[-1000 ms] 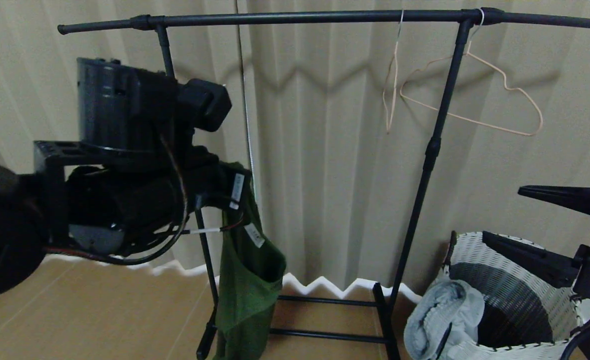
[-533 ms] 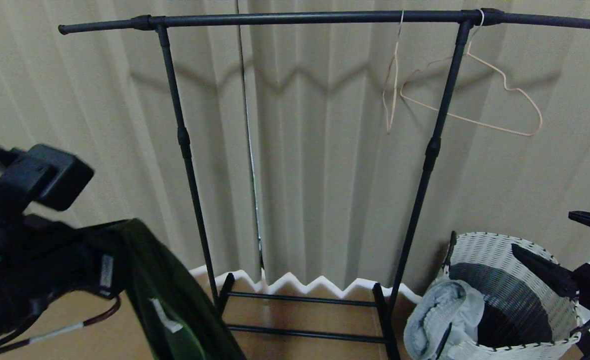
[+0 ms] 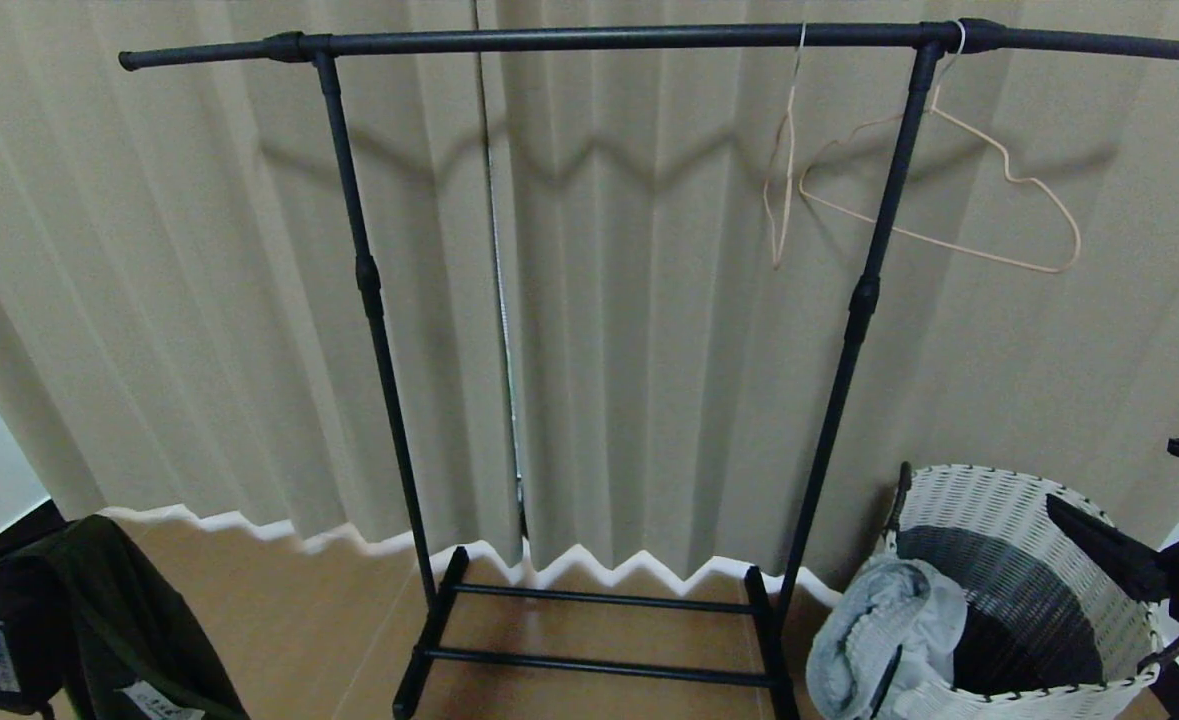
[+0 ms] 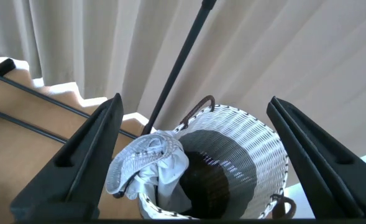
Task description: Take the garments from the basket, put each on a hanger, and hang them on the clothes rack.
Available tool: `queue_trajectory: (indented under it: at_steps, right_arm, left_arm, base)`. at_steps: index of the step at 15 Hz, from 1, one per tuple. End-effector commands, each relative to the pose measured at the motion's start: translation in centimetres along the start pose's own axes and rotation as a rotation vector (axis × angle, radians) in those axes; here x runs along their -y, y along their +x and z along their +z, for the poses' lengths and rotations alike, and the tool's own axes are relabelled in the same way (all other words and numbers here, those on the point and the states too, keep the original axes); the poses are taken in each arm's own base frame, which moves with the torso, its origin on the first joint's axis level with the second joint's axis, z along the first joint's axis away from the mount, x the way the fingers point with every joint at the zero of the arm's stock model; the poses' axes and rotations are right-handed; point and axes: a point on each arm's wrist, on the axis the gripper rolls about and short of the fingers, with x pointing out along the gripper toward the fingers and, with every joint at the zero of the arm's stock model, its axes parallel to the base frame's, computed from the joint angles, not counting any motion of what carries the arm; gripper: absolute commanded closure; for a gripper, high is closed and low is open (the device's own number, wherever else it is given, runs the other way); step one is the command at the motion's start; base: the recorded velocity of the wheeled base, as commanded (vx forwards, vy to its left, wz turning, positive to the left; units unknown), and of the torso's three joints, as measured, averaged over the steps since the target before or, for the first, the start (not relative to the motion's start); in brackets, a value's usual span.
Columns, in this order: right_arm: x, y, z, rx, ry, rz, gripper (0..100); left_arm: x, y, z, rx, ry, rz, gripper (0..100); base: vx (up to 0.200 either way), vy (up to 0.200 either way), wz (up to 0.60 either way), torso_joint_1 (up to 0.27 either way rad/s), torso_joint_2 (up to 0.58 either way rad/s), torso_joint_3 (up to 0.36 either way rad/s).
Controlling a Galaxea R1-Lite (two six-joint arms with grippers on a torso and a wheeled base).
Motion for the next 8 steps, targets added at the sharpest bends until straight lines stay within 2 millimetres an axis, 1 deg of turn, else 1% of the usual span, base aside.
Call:
queue_trajectory:
  at_steps: [1,2,3,5,8]
  right_arm:
    - [0.01,0.06,-0.02,-0.002,0.000,0.002,0]
    - [0.02,0.10,0.00,-0.002,0.001,0.002,0]
    - [0.04,0.07,0.06,0.000,0.004,0.001,0]
    - [0.03,0.07,0.06,0.001,0.007,0.002,0]
    - [0.12,0.34,0.21,-0.002,0.020,0.000,0]
  left_arm:
    - [-0.12,-0.45,0.10,0.024,-0.005,-0.015,100]
    - [-0.08,-0.39,0.14,0.025,-0.004,-0.032,100]
    - [-0.04,-0.34,0.00,0.019,-0.003,-0.036,100]
    - [0.05,-0.39,-0.32,0.013,0.000,-0.046,100]
    - [0.13,-0.31,-0.44,0.010,0.006,-0.071,100]
  base:
    - [0.000,0.000,0.00,0.000,0.00,0.000]
    - [0.000,0.000,0.00,0.000,0.00,0.000]
    - [0.000,0.000,0.00,0.036,-0.21,-0.188]
    - [0.000,0.000,0.00,0.053,-0.35,-0.290]
    - [0.000,0.000,0.00,0.095,-0.43,-0.329]
